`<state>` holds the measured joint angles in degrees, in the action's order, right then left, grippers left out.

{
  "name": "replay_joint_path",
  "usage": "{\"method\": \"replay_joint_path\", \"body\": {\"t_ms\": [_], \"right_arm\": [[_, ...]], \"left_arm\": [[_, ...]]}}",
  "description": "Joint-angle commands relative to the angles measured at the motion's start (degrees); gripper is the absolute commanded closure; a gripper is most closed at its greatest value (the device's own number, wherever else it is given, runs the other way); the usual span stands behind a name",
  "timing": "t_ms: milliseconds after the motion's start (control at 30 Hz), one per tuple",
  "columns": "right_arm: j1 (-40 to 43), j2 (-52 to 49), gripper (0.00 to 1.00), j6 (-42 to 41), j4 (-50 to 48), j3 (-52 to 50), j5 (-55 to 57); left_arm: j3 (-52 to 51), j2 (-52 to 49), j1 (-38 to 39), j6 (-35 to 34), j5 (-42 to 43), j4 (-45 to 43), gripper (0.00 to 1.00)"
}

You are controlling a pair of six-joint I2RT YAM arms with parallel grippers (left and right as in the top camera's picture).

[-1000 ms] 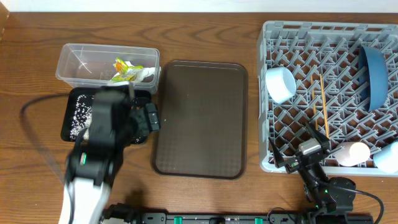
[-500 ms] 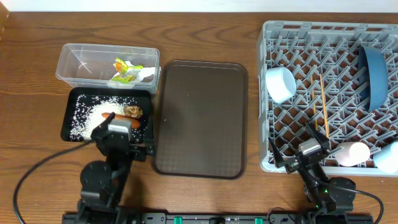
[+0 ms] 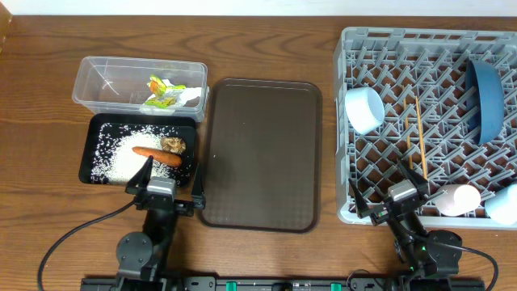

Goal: Sort waste into correct bins and load items into the dishwasher rack

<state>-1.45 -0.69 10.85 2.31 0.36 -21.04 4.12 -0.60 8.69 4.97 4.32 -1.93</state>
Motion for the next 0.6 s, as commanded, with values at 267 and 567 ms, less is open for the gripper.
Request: {"method": "replay_joint_path", "body": {"t_ms": [267,567], "right_arm": [[0.74,0.31,0.01,0.37,0.24,-0.04,-0.22],[0.74,0.31,0.01,0.37,0.24,-0.04,-0.22]], "left_arm": [[-3.89,0.52,-0.04,1.01,-0.07,0.59,0.02],[-3.89,0.39,-0.04,0.98,-0.07,5.6,0.02]]}}
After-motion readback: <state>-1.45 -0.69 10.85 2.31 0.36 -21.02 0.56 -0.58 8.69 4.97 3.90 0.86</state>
